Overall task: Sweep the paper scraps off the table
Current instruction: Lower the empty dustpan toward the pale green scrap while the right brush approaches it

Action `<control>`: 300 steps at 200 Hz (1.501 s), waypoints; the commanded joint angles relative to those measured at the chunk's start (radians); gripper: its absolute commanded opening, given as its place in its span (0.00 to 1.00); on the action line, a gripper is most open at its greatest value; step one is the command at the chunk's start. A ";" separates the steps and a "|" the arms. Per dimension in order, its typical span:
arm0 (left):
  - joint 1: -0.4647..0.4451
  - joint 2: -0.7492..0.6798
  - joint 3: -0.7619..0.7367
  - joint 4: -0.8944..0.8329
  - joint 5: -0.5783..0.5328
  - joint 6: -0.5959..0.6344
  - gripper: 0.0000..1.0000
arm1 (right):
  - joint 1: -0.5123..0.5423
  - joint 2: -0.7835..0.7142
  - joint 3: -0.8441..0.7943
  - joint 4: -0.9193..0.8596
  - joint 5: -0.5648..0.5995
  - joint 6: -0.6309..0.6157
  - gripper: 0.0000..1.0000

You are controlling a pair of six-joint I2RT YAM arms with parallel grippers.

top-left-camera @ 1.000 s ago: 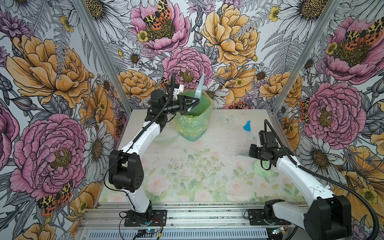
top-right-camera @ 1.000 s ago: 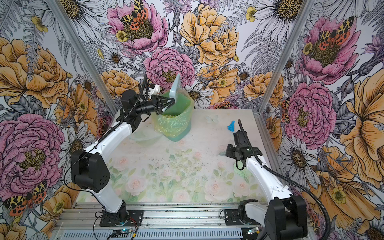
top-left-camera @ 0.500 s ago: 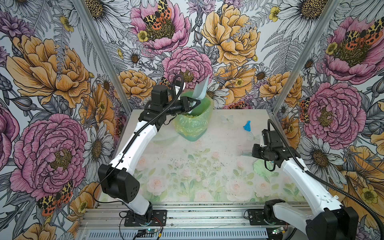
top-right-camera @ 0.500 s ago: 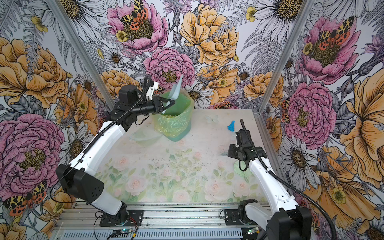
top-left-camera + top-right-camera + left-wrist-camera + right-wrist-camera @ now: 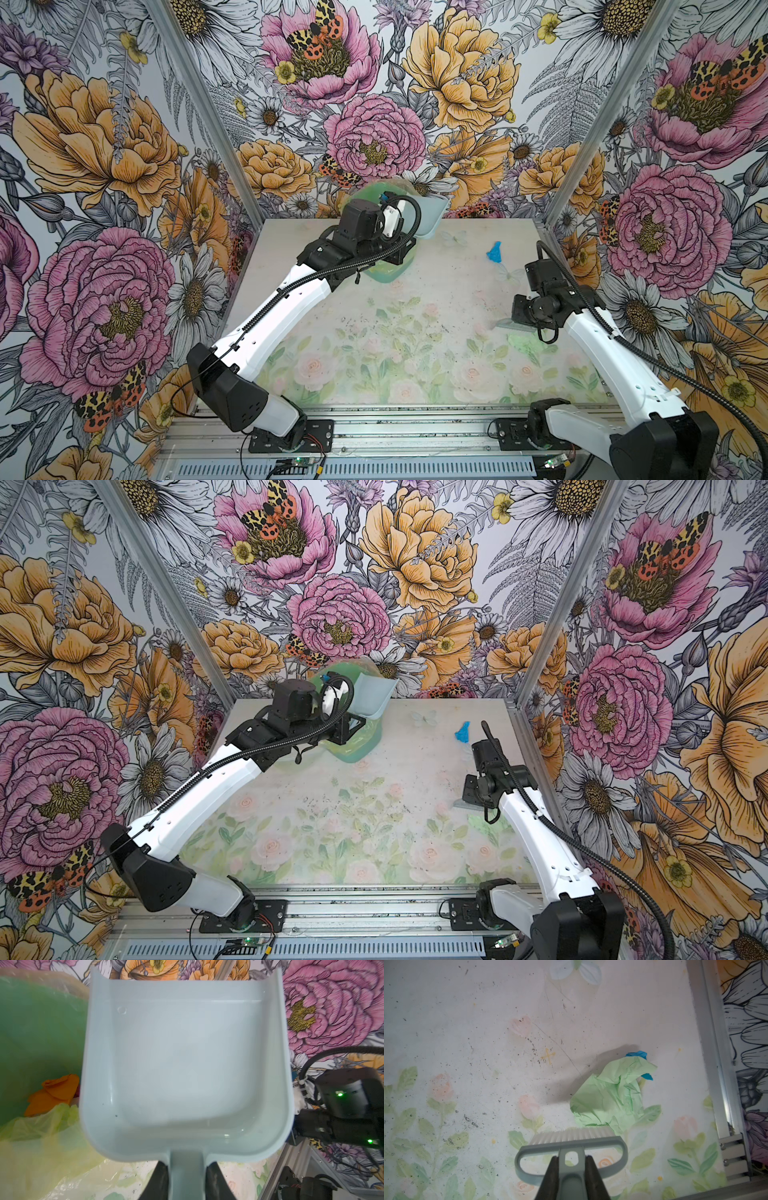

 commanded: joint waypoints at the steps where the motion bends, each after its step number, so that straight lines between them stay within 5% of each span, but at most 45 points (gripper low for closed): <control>1: -0.048 -0.008 -0.021 -0.012 -0.115 0.073 0.23 | -0.006 0.028 -0.005 -0.017 0.069 0.038 0.00; 65: -0.167 0.056 -0.053 -0.022 -0.144 0.057 0.23 | -0.037 0.155 0.006 0.079 0.045 -0.015 0.00; 154: -0.177 0.048 -0.103 -0.021 -0.124 0.008 0.22 | -0.048 0.421 0.220 0.280 -0.292 -0.053 0.00; 217: -0.177 0.052 -0.132 -0.021 -0.132 0.012 0.22 | -0.047 0.386 0.290 0.319 -0.439 -0.017 0.00; 252: -0.184 0.072 -0.137 -0.021 -0.128 0.021 0.22 | -0.057 0.282 0.266 0.317 -0.364 -0.011 0.00; 300: -0.195 0.102 -0.147 -0.021 -0.118 0.034 0.22 | -0.084 0.183 0.219 0.315 -0.062 0.052 0.00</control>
